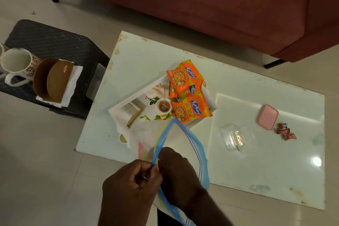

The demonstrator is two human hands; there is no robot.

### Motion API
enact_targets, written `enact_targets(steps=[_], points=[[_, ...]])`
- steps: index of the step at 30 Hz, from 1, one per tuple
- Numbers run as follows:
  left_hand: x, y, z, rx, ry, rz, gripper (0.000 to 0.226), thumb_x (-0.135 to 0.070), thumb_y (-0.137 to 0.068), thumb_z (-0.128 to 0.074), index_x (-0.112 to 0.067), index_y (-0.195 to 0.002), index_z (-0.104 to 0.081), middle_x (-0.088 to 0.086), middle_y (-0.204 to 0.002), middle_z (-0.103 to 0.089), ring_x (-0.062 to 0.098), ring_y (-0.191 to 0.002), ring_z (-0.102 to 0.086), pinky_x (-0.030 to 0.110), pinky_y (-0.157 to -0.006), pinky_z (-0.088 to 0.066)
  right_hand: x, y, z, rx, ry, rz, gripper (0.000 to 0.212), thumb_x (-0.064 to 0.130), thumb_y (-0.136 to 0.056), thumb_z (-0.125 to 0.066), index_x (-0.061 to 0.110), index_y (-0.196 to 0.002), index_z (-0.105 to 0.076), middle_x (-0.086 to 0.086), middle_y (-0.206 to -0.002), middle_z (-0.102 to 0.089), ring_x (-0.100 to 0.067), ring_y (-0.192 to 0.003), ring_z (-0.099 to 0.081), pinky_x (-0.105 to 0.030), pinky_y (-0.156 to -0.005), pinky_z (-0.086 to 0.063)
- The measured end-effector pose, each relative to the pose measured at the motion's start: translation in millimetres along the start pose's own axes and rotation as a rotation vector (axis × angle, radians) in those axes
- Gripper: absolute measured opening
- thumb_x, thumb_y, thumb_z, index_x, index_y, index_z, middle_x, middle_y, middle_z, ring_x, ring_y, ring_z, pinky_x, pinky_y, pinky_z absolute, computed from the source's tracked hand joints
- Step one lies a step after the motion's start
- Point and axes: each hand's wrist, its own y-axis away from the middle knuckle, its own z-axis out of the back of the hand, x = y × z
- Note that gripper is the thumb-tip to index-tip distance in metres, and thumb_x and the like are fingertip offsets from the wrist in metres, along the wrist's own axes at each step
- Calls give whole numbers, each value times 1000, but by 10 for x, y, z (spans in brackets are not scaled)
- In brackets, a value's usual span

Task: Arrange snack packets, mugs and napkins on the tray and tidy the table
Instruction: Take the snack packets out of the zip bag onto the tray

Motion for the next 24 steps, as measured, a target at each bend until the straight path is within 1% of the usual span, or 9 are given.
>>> enact_targets(steps=[3,5,7,10,14,16,18,20,24], points=[[71,-32,45,-6,-1,102,18,-32,-73,-78,-35,-59,-67,-15,-47,-64,0,-45,-63,26,-53,-52,-126,361,468,-56,-318,59,41,39,-62,-66,39,-102,-57,13,-107,-65,-11,-85,-67,-36,-73,-56],[101,-58,75,-21,-5,139,24,-21,-74,-77,-35,-58,-66,-15,-43,-62,0,-42,-62,19,-53,-50,-251,655,877,-8,-615,158,50,24,-54,-81,34,-100,-66,8,-115,-68,-19,-82,-73,-40,-63,-61],[109,-89,118,-39,7,178,25,-17,-75,-76,-31,-57,-66,-12,-41,-62,1,-39,-60,9,-52,-47,-396,823,1189,-50,-904,205,50,20,-47,-94,26,-92,-71,-3,-108,-72,-39,-65,-72,-42,-48,-57],[166,-110,157,-44,55,241,26,-16,-77,-74,-31,-58,-67,-6,-42,-64,4,-37,-61,10,-47,-47,-556,522,1323,-318,-940,272,38,6,-50,-83,17,-84,-71,-8,-88,-65,-33,-47,-61,-30,-45,-49],[231,-111,182,-55,101,270,25,-17,-78,-73,-37,-64,-67,-6,-44,-64,9,-39,-63,14,-45,-49,-823,-490,964,-410,-949,139,37,-20,-64,-60,-2,-96,-63,-5,-88,-63,-28,-59,-61,-35,-53,-47],[282,-120,176,-63,134,278,26,-16,-79,-73,-35,-62,-68,-4,-48,-65,12,-40,-64,18,-42,-51,-911,-1027,669,-412,-975,2,44,-24,-67,-58,5,-101,-61,-9,-81,-66,-23,-61,-63,-33,-55,-51],[331,-138,166,-72,164,262,28,-15,-80,-72,-34,-61,-67,-5,-49,-64,13,-39,-64,21,-38,-51,-969,-1454,409,-433,-930,-67,50,-21,-69,-63,16,-103,-62,-7,-83,-69,-19,-69,-68,-28,-57,-55],[377,-162,160,-79,171,235,26,-17,-81,-71,-34,-62,-67,-5,-50,-64,13,-39,-63,22,-38,-52,-998,-1742,231,-453,-844,-104,53,-13,-70,-69,18,-112,-62,-3,-96,-70,-24,-91,-69,-30,-71,-60],[437,-219,162,-72,199,209,21,-20,-82,-69,-36,-67,-69,-4,-56,-68,12,-45,-66,29,-47,-57,-1004,-1764,129,-610,-475,-196,71,9,-75,-75,18,-141,-49,-11,-135,-55,-28,-127,-50,-47,-106,-44]])
